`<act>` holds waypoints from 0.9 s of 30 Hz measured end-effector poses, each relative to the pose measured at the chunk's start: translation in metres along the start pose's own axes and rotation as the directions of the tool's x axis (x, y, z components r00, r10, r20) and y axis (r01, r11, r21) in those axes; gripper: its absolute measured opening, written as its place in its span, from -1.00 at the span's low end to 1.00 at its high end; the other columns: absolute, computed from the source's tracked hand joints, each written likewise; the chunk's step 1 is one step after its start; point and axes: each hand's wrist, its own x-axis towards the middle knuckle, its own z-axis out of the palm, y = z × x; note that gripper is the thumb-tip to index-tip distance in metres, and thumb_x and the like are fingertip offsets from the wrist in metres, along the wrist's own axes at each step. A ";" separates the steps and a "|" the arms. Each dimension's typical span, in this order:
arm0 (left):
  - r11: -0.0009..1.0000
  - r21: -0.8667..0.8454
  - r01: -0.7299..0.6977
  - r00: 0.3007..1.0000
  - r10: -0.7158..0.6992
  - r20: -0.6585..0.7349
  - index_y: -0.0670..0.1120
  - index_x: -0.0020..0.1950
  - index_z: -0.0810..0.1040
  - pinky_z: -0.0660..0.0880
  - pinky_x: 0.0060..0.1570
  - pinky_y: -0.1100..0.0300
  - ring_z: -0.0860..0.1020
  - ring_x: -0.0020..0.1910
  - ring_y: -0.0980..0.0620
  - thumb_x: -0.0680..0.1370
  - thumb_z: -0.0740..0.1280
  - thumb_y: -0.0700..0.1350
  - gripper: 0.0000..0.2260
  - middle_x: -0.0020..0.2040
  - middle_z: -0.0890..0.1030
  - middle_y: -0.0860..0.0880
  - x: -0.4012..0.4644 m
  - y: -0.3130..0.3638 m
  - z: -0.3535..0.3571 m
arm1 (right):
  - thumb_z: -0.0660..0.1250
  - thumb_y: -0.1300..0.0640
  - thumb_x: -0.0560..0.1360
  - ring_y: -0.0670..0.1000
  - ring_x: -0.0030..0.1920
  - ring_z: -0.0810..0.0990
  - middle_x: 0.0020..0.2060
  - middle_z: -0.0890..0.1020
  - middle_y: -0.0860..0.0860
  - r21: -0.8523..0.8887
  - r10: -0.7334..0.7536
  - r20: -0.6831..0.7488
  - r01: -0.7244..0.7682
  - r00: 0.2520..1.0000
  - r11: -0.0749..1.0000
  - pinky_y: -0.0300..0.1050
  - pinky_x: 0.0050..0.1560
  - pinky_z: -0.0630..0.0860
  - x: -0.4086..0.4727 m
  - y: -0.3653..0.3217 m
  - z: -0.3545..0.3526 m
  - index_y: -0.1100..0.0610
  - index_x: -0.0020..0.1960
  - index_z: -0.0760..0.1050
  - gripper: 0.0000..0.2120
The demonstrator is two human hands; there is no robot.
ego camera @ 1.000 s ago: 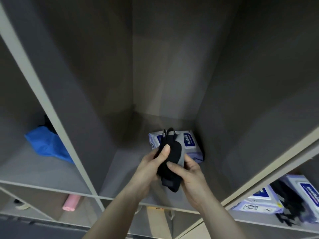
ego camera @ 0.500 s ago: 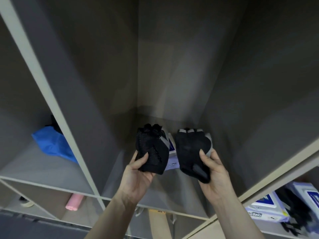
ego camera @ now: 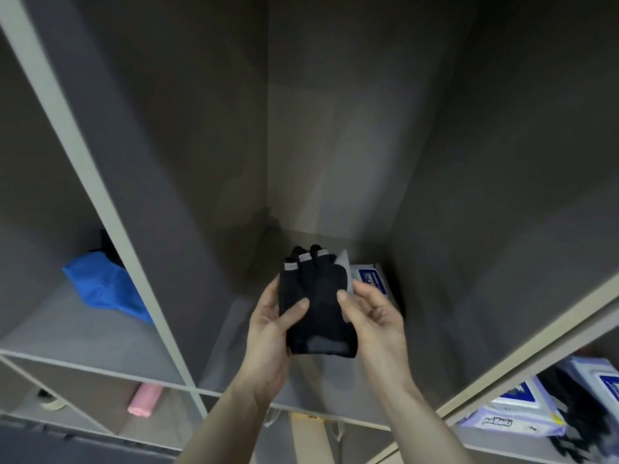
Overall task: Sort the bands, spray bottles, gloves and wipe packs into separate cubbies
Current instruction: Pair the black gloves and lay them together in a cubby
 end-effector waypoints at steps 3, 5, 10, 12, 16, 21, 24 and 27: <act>0.990 -0.142 -0.008 1.000 0.012 0.027 -0.07 0.35 0.45 0.59 0.03 0.11 0.57 0.22 -0.08 0.45 0.30 -0.32 -0.53 0.25 0.59 -0.10 0.002 0.001 0.001 | 0.34 0.11 0.51 -0.14 -0.01 0.62 -0.02 0.68 -0.04 -0.029 0.019 -0.080 -0.021 0.997 0.999 -0.29 0.01 0.53 0.003 0.007 -0.009 0.10 0.12 0.58 -0.80; 0.998 -0.069 0.002 1.000 -0.002 -0.006 -0.02 0.36 0.44 0.55 0.14 0.02 0.56 0.24 -0.07 0.45 0.34 -0.30 -0.51 0.26 0.59 -0.07 0.001 -0.003 0.004 | 0.32 0.07 0.51 0.02 -0.04 0.67 -0.07 0.71 0.04 0.004 0.184 0.039 -0.184 0.982 0.983 -0.10 -0.02 0.59 0.000 0.009 -0.009 0.13 0.08 0.61 -0.79; 0.859 0.510 -0.049 0.967 0.169 -0.192 -0.02 0.04 0.60 0.61 -0.07 -0.06 0.64 -0.04 -0.05 0.46 0.43 -0.17 -0.82 0.02 0.63 -0.10 -0.008 -0.012 0.013 | 0.38 0.22 0.48 -0.07 -0.29 0.56 -0.27 0.65 0.08 -0.171 0.029 0.085 -0.014 0.996 0.985 -0.30 -0.37 0.49 -0.008 0.007 -0.004 0.14 -0.09 0.62 -0.95; 0.932 0.363 -0.023 0.984 0.085 -0.157 -0.16 -0.03 0.63 0.60 -0.29 0.07 0.66 -0.17 -0.14 0.52 0.36 -0.24 -0.92 -0.13 0.68 -0.20 -0.015 -0.006 0.019 | 0.39 0.17 0.48 -0.16 -0.30 0.58 -0.21 0.67 0.07 -0.215 0.006 0.091 0.013 0.996 0.977 -0.33 -0.35 0.49 -0.010 0.006 -0.002 0.09 -0.05 0.62 -0.93; 0.970 0.238 0.052 0.997 -0.038 -0.066 -0.06 0.03 0.67 0.54 -0.14 0.10 0.66 -0.02 -0.10 0.62 0.15 -0.03 -0.70 0.00 0.69 -0.17 -0.019 0.012 0.020 | 0.46 -0.21 0.30 -0.12 -0.08 0.59 -0.03 0.58 -0.15 -0.411 -0.102 0.099 0.134 0.990 0.901 -0.20 -0.07 0.56 -0.016 0.008 -0.001 -0.15 -0.02 0.57 -0.71; 0.973 0.221 0.061 0.996 -0.072 0.042 -0.17 0.09 0.63 0.57 -0.19 0.17 0.66 -0.05 -0.12 0.49 0.28 0.03 -0.66 -0.03 0.69 -0.18 -0.026 0.016 0.022 | 0.40 0.22 0.46 -0.12 -0.05 0.61 -0.07 0.63 -0.04 -0.339 -0.213 0.047 0.216 0.976 0.916 -0.31 -0.03 0.51 -0.017 0.009 -0.003 -0.01 -0.05 0.60 -0.84; 0.992 -0.017 0.128 0.992 -0.128 0.013 -0.20 0.13 0.59 0.59 -0.22 0.20 0.67 -0.04 -0.07 0.51 0.26 -0.13 -0.73 0.02 0.68 -0.19 -0.029 0.022 0.018 | 0.31 0.31 0.51 -0.03 -0.08 0.67 -0.12 0.72 0.06 -0.003 -0.057 -0.017 0.057 0.998 0.998 -0.25 -0.05 0.58 -0.017 -0.003 -0.011 0.12 -0.02 0.65 -0.83; 0.980 -0.135 0.145 0.989 -0.138 0.058 -0.14 0.19 0.57 0.60 -0.14 0.18 0.66 0.03 -0.05 0.57 0.17 -0.21 -0.73 0.10 0.66 -0.16 -0.035 0.030 0.015 | 0.26 0.35 0.53 -0.02 -0.01 0.68 -0.06 0.72 0.05 0.074 -0.063 -0.014 0.064 0.998 0.995 -0.23 0.02 0.59 -0.021 -0.015 -0.019 0.16 0.09 0.62 -0.76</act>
